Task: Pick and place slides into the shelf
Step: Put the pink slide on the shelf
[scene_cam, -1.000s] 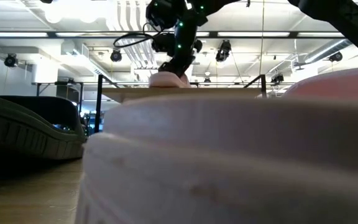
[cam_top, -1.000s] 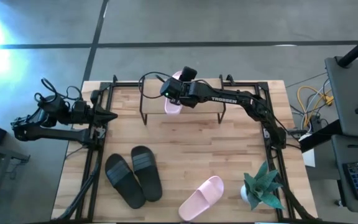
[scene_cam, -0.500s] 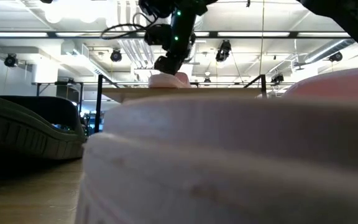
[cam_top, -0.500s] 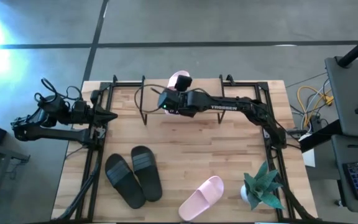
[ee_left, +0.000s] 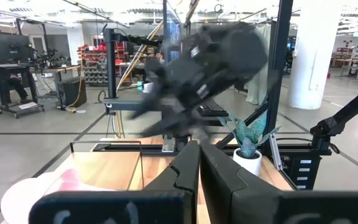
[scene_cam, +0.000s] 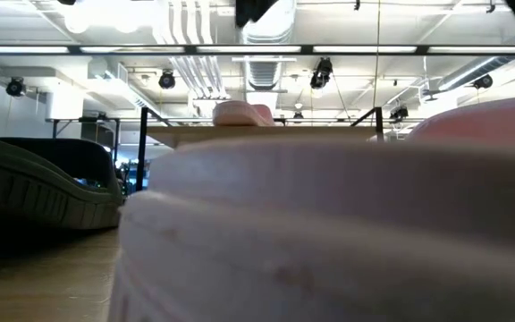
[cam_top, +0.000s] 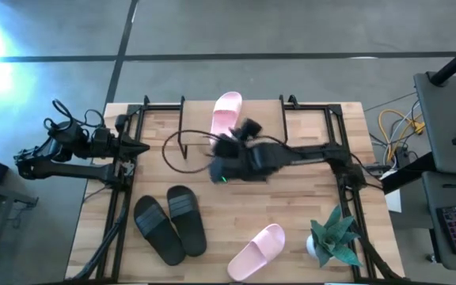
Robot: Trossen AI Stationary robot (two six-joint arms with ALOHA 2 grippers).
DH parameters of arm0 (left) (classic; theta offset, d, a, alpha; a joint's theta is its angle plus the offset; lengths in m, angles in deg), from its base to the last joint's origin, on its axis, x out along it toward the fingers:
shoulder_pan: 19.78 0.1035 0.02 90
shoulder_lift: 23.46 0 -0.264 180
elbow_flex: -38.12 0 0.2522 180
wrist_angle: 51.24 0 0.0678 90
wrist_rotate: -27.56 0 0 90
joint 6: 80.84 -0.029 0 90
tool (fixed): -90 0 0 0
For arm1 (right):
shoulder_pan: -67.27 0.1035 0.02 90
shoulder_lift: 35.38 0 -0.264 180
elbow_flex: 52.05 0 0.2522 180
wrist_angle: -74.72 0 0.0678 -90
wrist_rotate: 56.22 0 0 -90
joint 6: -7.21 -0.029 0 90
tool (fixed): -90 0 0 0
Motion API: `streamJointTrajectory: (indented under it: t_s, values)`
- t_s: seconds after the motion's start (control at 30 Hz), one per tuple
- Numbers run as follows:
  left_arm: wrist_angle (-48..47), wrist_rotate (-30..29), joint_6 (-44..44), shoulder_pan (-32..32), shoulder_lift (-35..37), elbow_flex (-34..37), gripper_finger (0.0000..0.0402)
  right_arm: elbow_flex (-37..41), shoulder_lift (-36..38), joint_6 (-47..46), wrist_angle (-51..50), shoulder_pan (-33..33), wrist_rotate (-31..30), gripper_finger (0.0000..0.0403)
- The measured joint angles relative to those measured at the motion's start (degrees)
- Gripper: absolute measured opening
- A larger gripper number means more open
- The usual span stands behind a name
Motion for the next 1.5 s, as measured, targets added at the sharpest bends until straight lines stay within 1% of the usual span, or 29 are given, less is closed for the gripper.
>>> streamJointTrajectory:
  t_s: [0.03, 0.1, 0.13, 0.2, 0.33, 0.4, 0.57, 0.77, 0.9, 1.03, 1.1, 1.23, 1.33, 1.5]
  values:
    - [0.00, -0.02, 0.00, -0.02, 0.00, -0.02, 0.0000, 0.71, 1.26, -8.12, -3.14, 1.21, 2.81, 0.0167]
    - [0.00, -0.02, 0.00, 0.00, -0.01, 0.00, 0.0000, 2.73, 2.98, -24.34, -9.38, 2.93, 10.83, 0.0167]
    - [0.00, -0.02, 0.00, 0.00, 0.00, -0.02, 0.0000, 3.47, 3.49, -30.86, -12.36, 3.61, 15.11, 0.0167]
    - [0.00, -0.01, 0.00, -0.02, 0.00, 0.00, 0.0000, 5.19, 3.61, -38.68, -16.65, 5.14, 22.47, 0.0167]
    - [0.00, -0.02, 0.00, 0.00, 0.00, -0.02, 0.0000, 9.39, 3.43, -40.32, -16.17, 9.51, 33.82, 0.0166]
    - [0.00, -0.02, -0.02, -0.02, 0.00, -0.02, 0.0000, 10.61, 3.19, -42.90, -16.33, 11.23, 38.75, 0.0166]
    - [0.02, 0.00, 0.00, -0.02, 0.00, 0.00, 0.0000, 13.19, 3.06, -52.07, -16.23, 14.70, 46.55, 0.0166]
    - [0.00, -0.01, -0.01, -0.01, 0.00, 0.00, 0.0000, 15.49, 3.06, -59.89, -16.11, 17.95, 56.43, 0.0166]
    - [0.00, -0.02, 0.00, 0.00, 0.00, 0.00, 0.0000, 17.53, 3.02, -64.45, -14.26, 19.41, 61.89, 0.0166]
    - [0.00, -0.02, -0.01, -0.02, 0.00, -0.02, 0.0000, 18.96, 2.66, -65.17, -7.73, 19.81, 66.15, 0.0166]
    - [0.00, -0.02, 0.00, 0.00, 0.00, 0.00, 0.0000, 18.94, 1.98, -65.02, -4.87, 19.65, 66.84, 0.0166]
    - [0.02, -0.02, 0.00, -0.02, 0.00, 0.00, 0.0000, 16.05, -1.31, -62.94, -2.89, 19.57, 67.75, 0.0166]
    - [0.02, -0.02, -0.01, -0.02, 0.00, 0.00, 0.0000, 12.69, -3.88, -60.89, -3.06, 19.79, 68.16, 0.0166]
    - [0.00, 0.00, -0.02, -0.02, 0.00, -0.02, 0.0000, 7.47, -8.69, -58.71, -6.60, 20.67, 67.40, 0.0166]
